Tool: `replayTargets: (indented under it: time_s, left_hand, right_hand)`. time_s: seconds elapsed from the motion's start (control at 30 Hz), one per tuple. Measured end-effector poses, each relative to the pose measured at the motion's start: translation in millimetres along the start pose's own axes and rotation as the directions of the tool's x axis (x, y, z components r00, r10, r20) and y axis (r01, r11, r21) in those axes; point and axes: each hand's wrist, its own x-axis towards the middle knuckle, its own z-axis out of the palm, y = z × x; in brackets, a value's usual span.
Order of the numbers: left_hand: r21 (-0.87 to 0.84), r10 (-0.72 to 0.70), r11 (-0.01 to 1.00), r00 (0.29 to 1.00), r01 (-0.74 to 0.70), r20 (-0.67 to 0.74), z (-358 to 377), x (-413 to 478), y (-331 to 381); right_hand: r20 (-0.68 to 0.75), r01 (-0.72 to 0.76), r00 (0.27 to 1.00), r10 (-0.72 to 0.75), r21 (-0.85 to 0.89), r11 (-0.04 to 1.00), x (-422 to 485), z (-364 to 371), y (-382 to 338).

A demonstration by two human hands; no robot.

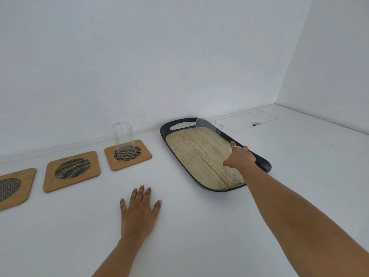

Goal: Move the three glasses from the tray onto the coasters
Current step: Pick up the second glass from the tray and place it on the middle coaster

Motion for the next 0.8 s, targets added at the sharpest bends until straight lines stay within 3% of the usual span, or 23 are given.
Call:
replayTargets:
  time_s: [0.17, 0.43, 0.8]
  left_hand:
    - [0.003, 0.005, 1.0, 1.0, -0.005, -0.009, 0.2, -0.9, -0.4]
    - [0.003, 0.008, 1.0, 1.0, -0.008, -0.001, -0.5, -0.7, -0.1]
    - [0.019, -0.053, 0.998, 0.999, 0.053, -0.003, -5.1, -5.7, -5.8]
  right_hand:
    - [0.08, -0.026, 0.997, 0.017, 0.105, 0.994, -8.7, 1.1, -3.2]
    - [-0.102, 0.102, 0.991, -0.088, 0.136, 0.985, -12.6, 5.2, -27.1]
    - [-0.314, 0.3, 0.917, -0.247, 0.133, 0.945, -24.2, -11.4, -66.3]
